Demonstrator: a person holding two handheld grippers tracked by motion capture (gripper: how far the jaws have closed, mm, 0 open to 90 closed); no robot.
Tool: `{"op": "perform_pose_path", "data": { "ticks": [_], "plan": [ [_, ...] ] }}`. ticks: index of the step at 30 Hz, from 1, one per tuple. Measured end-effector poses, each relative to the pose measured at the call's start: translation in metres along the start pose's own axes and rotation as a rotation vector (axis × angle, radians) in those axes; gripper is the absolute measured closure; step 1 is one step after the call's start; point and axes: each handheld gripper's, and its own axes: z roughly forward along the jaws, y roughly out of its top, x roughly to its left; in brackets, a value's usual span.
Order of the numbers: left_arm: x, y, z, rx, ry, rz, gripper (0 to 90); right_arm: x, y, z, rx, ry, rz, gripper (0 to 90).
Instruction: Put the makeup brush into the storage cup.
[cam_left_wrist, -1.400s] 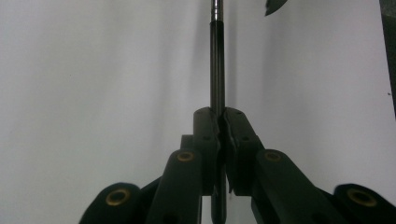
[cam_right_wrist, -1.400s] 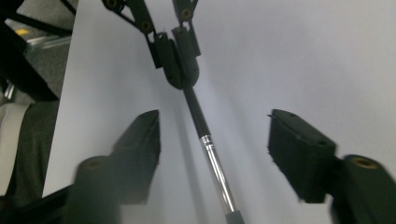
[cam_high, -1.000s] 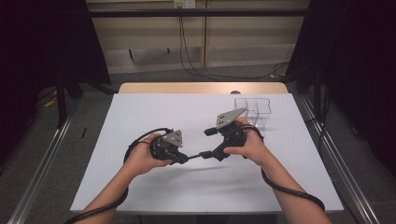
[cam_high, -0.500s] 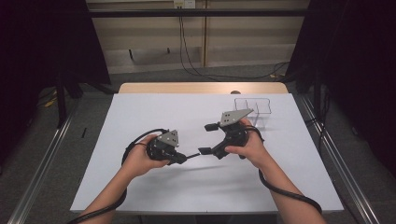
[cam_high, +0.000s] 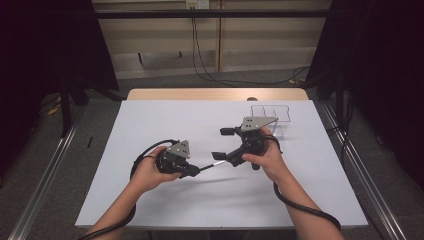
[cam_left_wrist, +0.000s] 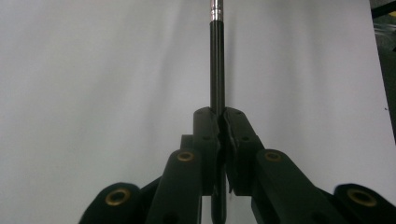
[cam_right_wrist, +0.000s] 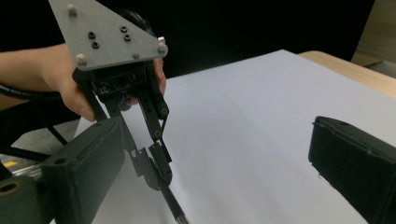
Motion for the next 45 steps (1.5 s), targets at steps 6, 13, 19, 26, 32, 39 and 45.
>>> {"op": "perform_pose_path", "data": {
  "ticks": [6,13,19,26,32,39,45],
  "plan": [
    [0.000,-0.003,0.000,-0.022,-0.007,-0.006,84.2,0.000,-0.001,0.000,-0.002,0.003,0.005,4.0],
    [0.001,-0.007,-0.005,-0.074,-0.001,-0.029,84.2,-0.001,-0.001,0.000,-0.012,0.005,0.013,3.7],
    [0.001,-0.010,-0.006,-0.106,0.002,-0.035,84.2,-0.002,0.000,-0.003,-0.034,-0.003,0.016,3.7],
    [0.002,-0.012,-0.009,-0.171,0.009,-0.057,84.2,-0.002,0.003,-0.006,-0.065,-0.006,0.018,3.4],
    [0.003,-0.014,-0.010,-0.228,0.009,-0.088,84.2,-0.002,0.004,-0.005,-0.077,0.004,0.020,3.3],
    [0.003,-0.014,-0.009,-0.286,0.002,-0.105,84.1,-0.001,0.003,-0.005,-0.089,0.001,0.023,3.4],
    [0.004,-0.013,-0.007,-0.337,0.001,-0.126,84.1,-0.002,0.004,-0.006,-0.097,-0.002,0.029,3.4]
  ]
}}
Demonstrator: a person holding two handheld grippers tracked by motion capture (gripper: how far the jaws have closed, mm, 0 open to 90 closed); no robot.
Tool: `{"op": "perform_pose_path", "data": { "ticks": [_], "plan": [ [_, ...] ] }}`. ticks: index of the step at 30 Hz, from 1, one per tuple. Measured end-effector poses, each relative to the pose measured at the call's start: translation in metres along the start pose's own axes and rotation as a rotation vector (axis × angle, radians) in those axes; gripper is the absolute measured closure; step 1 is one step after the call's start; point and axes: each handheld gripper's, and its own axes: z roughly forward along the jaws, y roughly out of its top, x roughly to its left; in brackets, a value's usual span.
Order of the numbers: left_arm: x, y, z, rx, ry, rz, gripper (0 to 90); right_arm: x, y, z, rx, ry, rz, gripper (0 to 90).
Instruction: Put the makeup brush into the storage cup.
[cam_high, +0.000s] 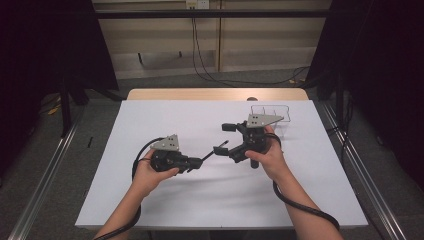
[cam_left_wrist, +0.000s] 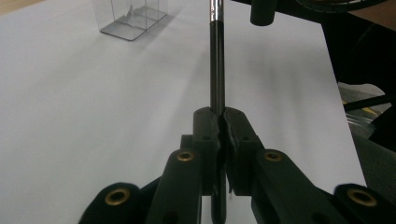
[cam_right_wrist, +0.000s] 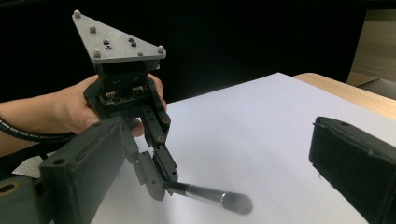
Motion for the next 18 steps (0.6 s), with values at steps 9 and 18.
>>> {"op": "perform_pose_path", "data": {
  "ticks": [9,18],
  "plan": [
    [0.0024,0.0038,-0.0029,-0.072,-0.013,-0.038,84.1,0.0002,0.0004,0.0005,-0.005,0.001,0.003,3.4],
    [0.0040,0.0044,-0.0029,-0.109,-0.001,-0.056,84.1,0.0008,-0.0001,0.0033,-0.009,0.007,0.006,4.9]
  ]
}}
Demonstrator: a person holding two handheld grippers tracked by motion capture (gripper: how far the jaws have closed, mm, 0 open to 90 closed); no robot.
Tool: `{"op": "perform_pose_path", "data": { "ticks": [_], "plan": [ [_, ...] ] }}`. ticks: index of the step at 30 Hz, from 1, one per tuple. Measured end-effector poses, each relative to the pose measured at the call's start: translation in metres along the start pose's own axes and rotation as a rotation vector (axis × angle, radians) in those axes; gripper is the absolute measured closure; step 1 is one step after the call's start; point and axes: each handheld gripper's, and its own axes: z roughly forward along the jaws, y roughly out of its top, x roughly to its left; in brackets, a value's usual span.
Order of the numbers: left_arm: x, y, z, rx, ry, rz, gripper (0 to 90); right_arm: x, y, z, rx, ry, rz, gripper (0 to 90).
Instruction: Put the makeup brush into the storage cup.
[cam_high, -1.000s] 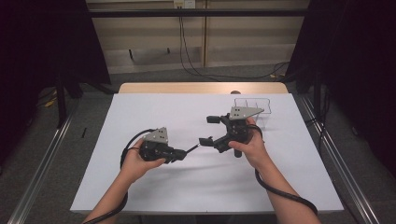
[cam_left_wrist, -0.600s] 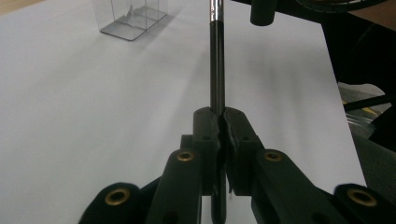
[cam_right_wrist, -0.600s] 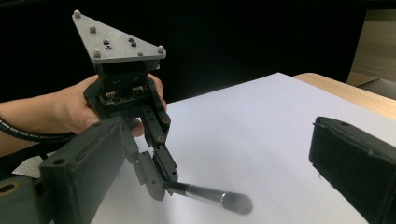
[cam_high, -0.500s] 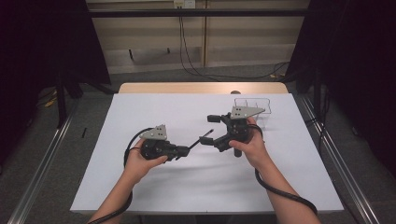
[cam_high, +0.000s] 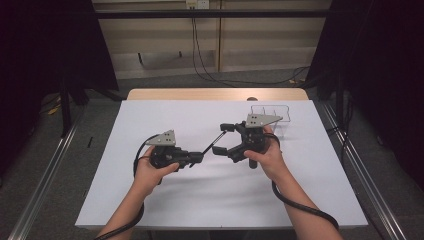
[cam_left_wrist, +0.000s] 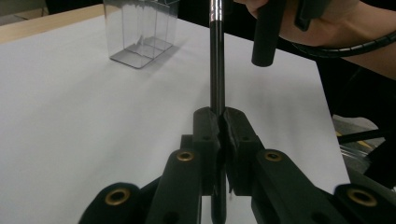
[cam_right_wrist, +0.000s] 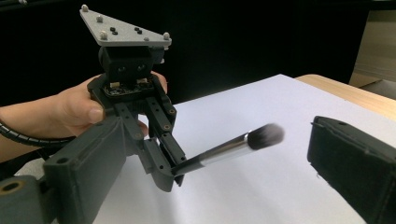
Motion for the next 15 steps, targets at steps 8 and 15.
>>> {"op": "perform_pose_path", "data": {
  "ticks": [8,15],
  "plan": [
    [0.0004,0.0030,0.0006,-0.036,0.014,-0.007,84.1,-0.0007,-0.0007,-0.0004,-0.015,-0.009,0.009,10.0],
    [-0.0004,0.0055,0.0040,-0.052,0.017,-0.005,84.1,-0.0013,-0.0011,-0.0009,0.003,0.007,0.010,18.7]
  ]
}}
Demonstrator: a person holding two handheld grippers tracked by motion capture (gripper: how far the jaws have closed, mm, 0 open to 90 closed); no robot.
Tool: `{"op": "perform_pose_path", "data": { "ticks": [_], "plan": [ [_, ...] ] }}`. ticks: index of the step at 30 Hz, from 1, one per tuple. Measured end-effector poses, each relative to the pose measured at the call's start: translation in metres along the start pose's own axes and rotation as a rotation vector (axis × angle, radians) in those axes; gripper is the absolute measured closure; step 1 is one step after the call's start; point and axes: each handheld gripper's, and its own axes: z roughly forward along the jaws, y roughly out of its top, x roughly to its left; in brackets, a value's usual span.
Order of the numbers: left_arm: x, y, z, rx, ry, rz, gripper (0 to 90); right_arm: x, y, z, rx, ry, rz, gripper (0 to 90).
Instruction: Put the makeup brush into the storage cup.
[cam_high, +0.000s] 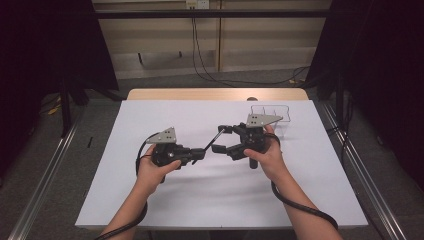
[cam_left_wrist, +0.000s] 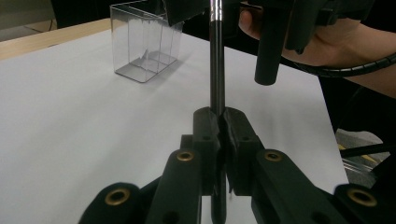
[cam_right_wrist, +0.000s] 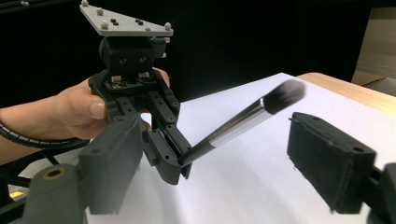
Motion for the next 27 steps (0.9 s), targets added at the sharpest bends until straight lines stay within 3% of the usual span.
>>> {"op": "perform_pose_path", "data": {
  "ticks": [16,27],
  "plan": [
    [-0.0002,0.0027,0.0066,-0.010,0.014,-0.006,84.1,-0.0001,-0.0013,-0.0009,0.007,-0.004,-0.036,48.0],
    [0.0004,0.0008,0.0075,-0.028,0.027,-0.031,84.1,-0.0009,-0.0013,0.0013,0.005,-0.002,-0.037,57.6]
  ]
}}
